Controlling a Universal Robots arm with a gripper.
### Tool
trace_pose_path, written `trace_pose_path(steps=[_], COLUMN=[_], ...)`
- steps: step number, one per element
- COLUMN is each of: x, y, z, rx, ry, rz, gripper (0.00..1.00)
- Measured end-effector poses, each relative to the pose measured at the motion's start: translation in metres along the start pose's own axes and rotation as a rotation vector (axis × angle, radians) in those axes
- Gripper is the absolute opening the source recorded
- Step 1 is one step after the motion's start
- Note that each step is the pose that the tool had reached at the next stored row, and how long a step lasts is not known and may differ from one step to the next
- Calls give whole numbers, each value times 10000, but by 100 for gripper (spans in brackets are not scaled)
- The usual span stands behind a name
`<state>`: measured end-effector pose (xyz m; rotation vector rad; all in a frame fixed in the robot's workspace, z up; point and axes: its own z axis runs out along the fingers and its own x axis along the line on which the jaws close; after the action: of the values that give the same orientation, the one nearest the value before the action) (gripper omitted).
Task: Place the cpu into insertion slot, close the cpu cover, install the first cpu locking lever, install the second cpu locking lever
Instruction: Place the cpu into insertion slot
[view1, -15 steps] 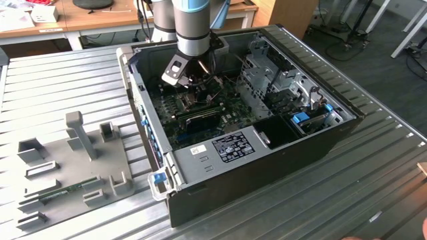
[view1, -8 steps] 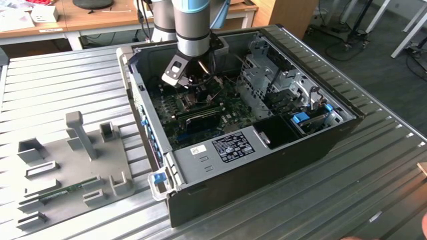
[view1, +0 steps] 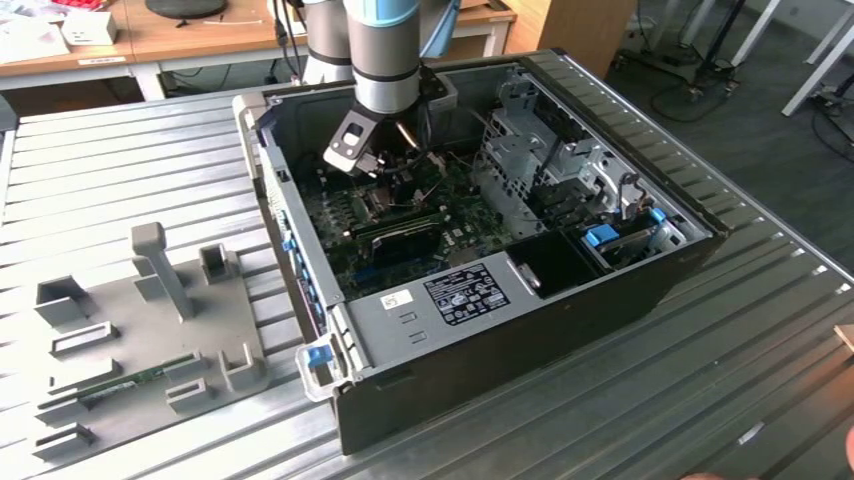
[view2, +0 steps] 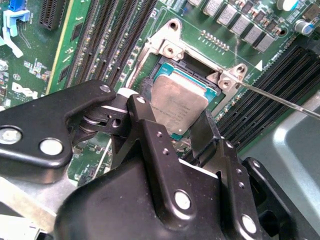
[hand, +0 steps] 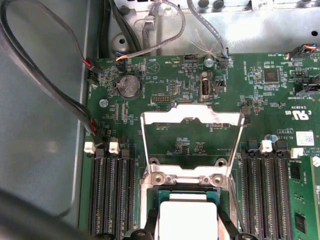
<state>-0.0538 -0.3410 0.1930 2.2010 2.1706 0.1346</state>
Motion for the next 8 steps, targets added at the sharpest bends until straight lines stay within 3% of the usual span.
trace_pose_path(steps=[8], x=[-2], y=[-3], z=[27], rx=[2], ry=[-4], rz=[0], gripper=[54])
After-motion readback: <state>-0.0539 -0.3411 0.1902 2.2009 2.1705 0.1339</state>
